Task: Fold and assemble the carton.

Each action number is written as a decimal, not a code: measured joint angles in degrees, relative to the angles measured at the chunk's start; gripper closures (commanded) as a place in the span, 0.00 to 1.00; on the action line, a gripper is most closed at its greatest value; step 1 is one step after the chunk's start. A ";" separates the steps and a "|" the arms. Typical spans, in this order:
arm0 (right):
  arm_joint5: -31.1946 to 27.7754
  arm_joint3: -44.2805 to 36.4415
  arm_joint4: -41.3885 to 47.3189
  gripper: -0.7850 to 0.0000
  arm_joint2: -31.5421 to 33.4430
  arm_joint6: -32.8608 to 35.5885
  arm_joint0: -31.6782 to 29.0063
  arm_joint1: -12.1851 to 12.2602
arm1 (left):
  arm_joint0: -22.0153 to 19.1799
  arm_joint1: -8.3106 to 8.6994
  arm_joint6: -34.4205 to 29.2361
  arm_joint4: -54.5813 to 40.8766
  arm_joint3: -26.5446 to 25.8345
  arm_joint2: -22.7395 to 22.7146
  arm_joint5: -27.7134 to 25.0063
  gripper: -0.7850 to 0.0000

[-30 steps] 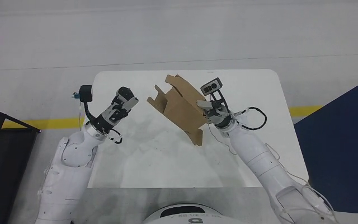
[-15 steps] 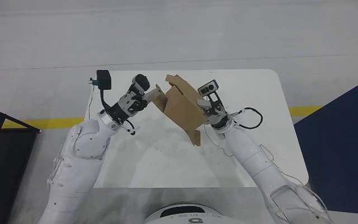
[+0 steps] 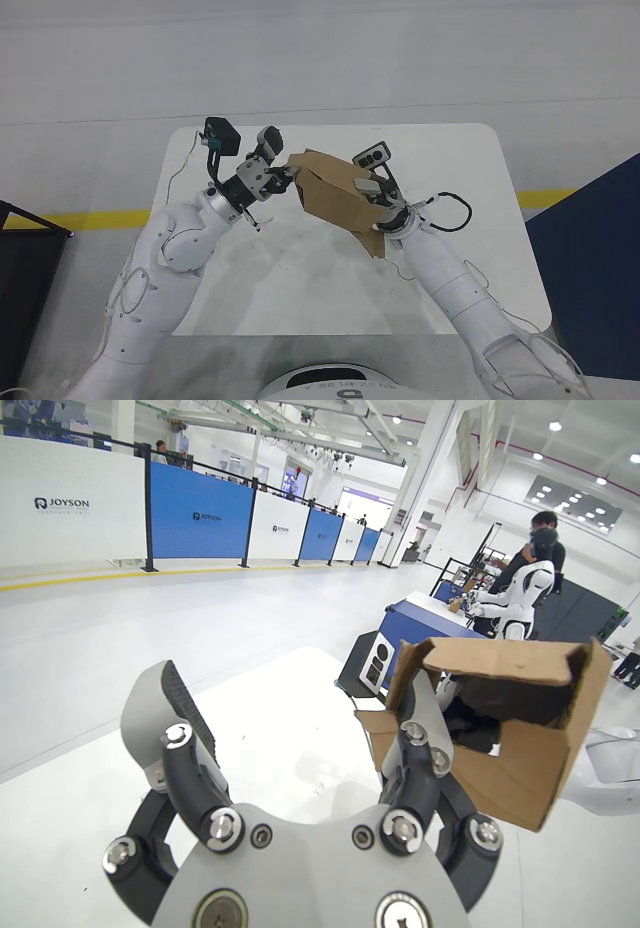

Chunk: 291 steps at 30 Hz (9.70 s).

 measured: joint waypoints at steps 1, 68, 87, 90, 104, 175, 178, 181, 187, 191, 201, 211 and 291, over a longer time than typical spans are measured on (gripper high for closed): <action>0.10 -0.13 -0.12 1.00 -0.05 0.00 0.02 0.00 | -0.11 -0.02 0.07 0.03 0.06 0.09 0.01 0.00; 6.90 -0.07 -3.96 1.00 1.86 -7.22 -2.80 -1.89 | 6.05 0.83 -0.98 2.72 -7.67 -2.64 2.00 0.00; 7.58 -0.67 -4.91 1.00 2.80 -6.57 -2.98 -2.48 | 6.14 1.19 -2.37 0.47 -1.86 -8.96 8.90 0.00; 7.57 -0.65 -5.34 1.00 2.76 -6.71 -2.83 -2.61 | 3.35 0.92 -5.85 -0.58 -2.26 -6.27 9.48 0.00; 6.72 -1.12 -5.46 1.00 4.48 -7.04 -4.35 -2.72 | 2.25 0.94 -7.92 0.93 -4.80 -3.20 3.74 0.00; 8.30 -3.79 -7.60 1.00 7.71 -6.49 -8.62 -2.90 | 4.61 2.00 -6.86 5.55 -9.12 -4.18 0.48 0.00; 8.48 -3.99 -7.85 1.00 7.84 -6.53 -8.81 -2.86 | 4.85 2.05 -6.90 5.60 -9.27 -4.20 0.34 0.00; 8.70 -4.11 -8.01 1.00 7.93 -6.53 -8.89 -2.84 | 4.99 2.12 -6.97 5.85 -9.40 -4.46 0.16 0.00; 9.18 -4.02 -8.30 1.00 8.04 -6.55 -8.90 -2.82 | 4.51 2.49 -6.92 5.65 -9.30 -7.78 0.06 0.00; 9.61 -3.78 -8.20 1.00 8.05 -6.50 -8.84 -2.83 | 3.61 2.75 -6.89 6.06 -8.35 -10.52 0.46 0.00; 10.26 -3.15 -8.40 1.00 7.59 -6.04 -8.28 -2.98 | -1.79 2.81 -10.08 7.51 -8.42 -7.82 -2.40 0.00; 10.29 -2.66 -7.79 1.00 7.63 -5.75 -8.16 -3.10 | -3.51 2.75 -11.23 9.36 -6.98 -4.26 -4.55 0.03; 11.94 -1.82 -9.63 1.00 5.81 -6.83 -7.00 -3.92 | 1.21 5.32 -8.97 7.38 -5.43 -5.90 -17.07 0.24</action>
